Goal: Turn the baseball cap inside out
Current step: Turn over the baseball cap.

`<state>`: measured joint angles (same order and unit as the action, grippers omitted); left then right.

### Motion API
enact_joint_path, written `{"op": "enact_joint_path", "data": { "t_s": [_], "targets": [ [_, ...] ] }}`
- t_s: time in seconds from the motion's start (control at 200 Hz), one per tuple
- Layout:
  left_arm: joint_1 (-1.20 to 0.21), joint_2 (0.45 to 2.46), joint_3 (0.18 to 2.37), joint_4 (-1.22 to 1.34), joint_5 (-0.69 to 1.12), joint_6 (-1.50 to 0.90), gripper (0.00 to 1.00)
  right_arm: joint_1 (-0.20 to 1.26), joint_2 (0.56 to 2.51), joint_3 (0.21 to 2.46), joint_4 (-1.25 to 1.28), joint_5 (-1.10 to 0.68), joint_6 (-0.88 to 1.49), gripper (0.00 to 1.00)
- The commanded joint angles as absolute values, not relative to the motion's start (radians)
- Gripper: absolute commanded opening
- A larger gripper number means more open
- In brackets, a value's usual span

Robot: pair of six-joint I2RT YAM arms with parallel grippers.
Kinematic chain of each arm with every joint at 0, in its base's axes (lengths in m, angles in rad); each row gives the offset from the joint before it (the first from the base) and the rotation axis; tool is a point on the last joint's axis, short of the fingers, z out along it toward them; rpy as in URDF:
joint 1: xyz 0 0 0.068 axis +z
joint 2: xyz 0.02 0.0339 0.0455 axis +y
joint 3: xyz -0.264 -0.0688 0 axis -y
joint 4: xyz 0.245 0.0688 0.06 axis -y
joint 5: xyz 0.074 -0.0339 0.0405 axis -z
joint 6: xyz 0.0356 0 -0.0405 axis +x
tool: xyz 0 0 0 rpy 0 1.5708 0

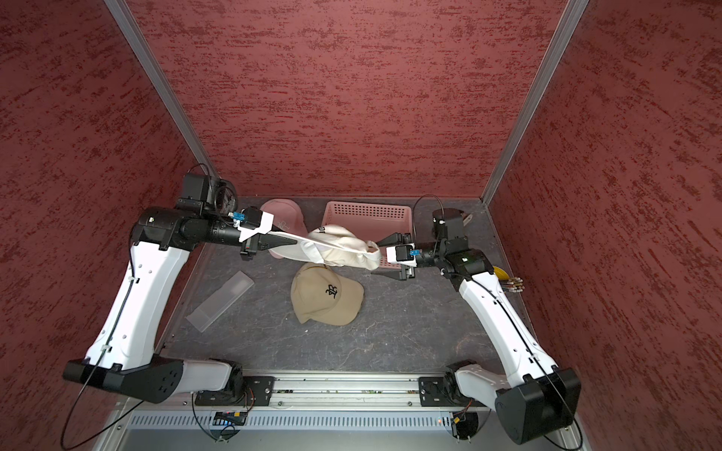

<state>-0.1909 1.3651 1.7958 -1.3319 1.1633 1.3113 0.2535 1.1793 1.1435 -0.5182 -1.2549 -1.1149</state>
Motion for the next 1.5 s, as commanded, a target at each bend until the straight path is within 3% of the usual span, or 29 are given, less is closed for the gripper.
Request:
{"op": "enact_joint_path", "data": {
  "t_s": [0.0, 0.441, 0.711, 1.032, 1.127, 1.227, 1.397, 1.493],
  "targets": [
    [-0.199, 1.352, 1.803, -1.356, 1.187, 1.315, 0.0, 0.25, 1.204, 1.209, -0.509, -1.304, -1.131, 0.68],
    [-0.18, 1.325, 1.775, -1.368, 1.156, 1.315, 0.0, 0.205, 1.285, 1.323, -0.713, -1.158, -1.253, 0.7],
    [-0.197, 1.361, 1.768, -1.375, 1.178, 1.329, 0.0, 0.193, 1.354, 1.449, -0.858, -1.286, -1.379, 0.71],
    [-0.218, 1.4, 1.759, -1.294, 1.171, 1.287, 0.0, 0.212, 1.43, 1.497, -0.811, -1.366, -1.364, 0.72],
    [-0.216, 1.394, 1.725, -1.202, 1.172, 1.237, 0.0, 0.219, 1.457, 1.518, -0.824, -1.364, -1.351, 0.63],
    [-0.217, 1.406, 1.72, -1.167, 1.187, 1.222, 0.0, 0.226, 1.499, 1.499, -0.712, -1.39, -1.234, 0.34],
    [-0.237, 1.379, 1.616, -0.903, 1.097, 1.061, 0.0, 0.274, 1.495, 1.255, 0.222, -1.266, -0.496, 0.0],
    [-0.246, 1.323, 1.477, -0.581, 0.965, 0.834, 0.0, 0.278, 1.55, 1.223, 0.565, -1.096, -0.183, 0.0]
  ]
}}
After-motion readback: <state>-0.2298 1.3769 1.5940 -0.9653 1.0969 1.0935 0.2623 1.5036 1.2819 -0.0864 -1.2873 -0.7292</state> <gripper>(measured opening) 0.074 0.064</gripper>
